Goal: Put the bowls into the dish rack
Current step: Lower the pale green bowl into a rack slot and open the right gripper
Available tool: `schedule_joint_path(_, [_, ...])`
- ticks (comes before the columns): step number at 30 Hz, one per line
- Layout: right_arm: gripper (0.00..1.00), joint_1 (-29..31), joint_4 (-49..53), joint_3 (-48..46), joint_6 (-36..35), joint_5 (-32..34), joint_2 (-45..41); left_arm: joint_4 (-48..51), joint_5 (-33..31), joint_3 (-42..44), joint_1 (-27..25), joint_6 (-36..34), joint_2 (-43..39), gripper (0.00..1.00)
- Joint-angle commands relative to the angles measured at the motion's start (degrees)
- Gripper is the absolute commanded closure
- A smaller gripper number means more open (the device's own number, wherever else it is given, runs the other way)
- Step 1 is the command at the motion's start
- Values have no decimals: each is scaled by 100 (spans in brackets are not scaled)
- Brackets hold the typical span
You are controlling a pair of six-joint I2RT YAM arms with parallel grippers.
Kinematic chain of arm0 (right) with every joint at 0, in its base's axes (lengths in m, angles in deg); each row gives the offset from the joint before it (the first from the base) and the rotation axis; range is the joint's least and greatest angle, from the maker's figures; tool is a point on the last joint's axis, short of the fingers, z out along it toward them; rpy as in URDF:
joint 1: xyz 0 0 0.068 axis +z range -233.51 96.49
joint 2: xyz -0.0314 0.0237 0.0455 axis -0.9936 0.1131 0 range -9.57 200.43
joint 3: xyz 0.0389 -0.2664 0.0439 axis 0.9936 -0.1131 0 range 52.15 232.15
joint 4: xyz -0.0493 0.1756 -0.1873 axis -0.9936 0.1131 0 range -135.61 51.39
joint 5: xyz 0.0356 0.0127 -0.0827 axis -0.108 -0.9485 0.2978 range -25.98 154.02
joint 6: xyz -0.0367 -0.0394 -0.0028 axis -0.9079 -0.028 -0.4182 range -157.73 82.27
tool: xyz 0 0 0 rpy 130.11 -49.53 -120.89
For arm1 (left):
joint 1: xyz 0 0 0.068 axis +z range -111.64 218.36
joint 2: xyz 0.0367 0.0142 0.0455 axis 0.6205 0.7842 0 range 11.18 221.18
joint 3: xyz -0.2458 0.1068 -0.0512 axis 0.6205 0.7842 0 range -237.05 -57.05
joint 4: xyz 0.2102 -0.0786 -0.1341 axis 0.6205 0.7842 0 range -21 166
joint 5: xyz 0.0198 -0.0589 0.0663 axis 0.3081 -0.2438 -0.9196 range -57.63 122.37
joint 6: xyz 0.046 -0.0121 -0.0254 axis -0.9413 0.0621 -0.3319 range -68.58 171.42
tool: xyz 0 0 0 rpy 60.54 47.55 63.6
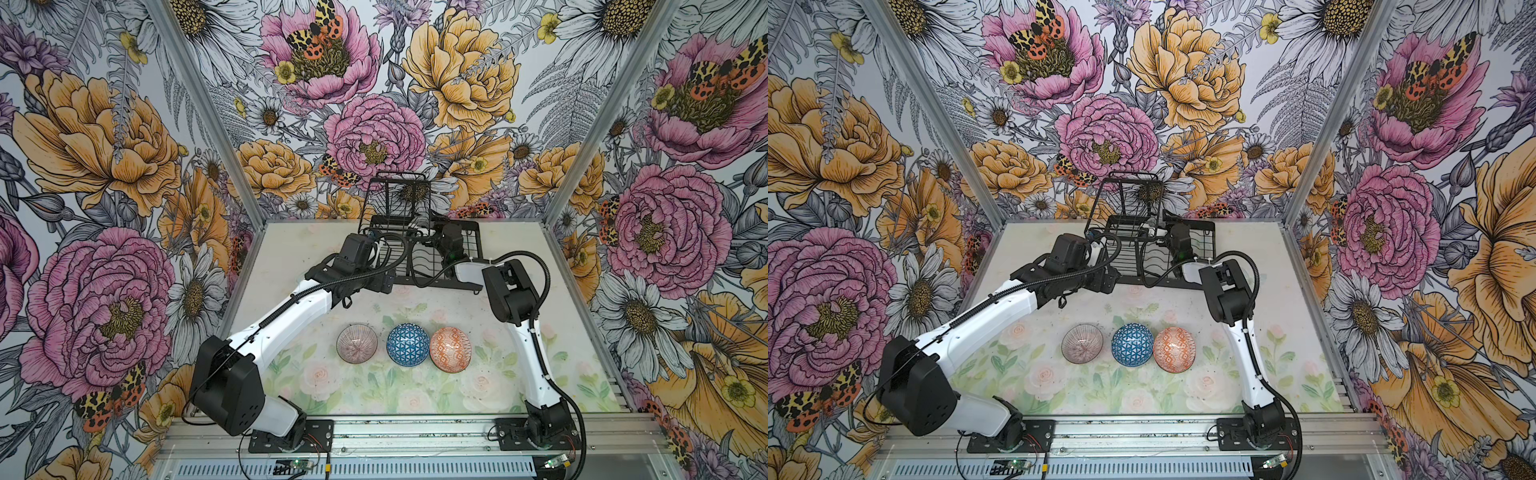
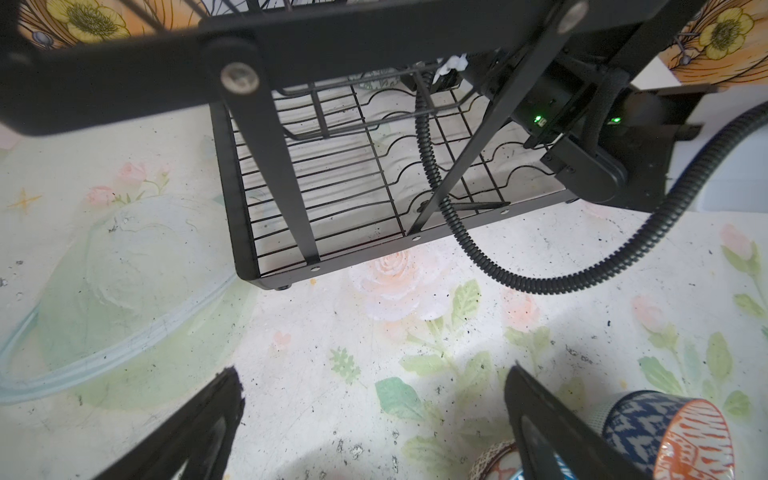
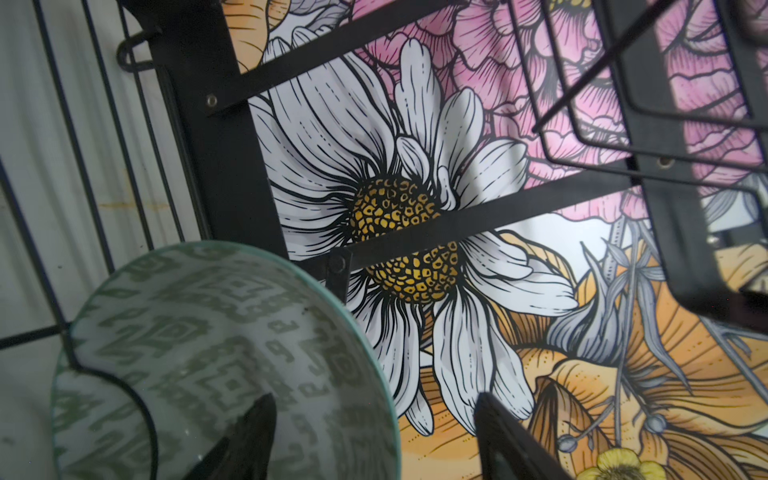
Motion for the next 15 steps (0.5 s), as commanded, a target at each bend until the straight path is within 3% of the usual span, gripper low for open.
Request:
schedule_joint_path(1, [2,39,-112,-382,133,-39,-765,-21,9,155,75,-51,-195,1])
schedule_joint_path(15, [1,-11,-248,-2988,470,529,-2781,-68,60,630,143,79,-695,1])
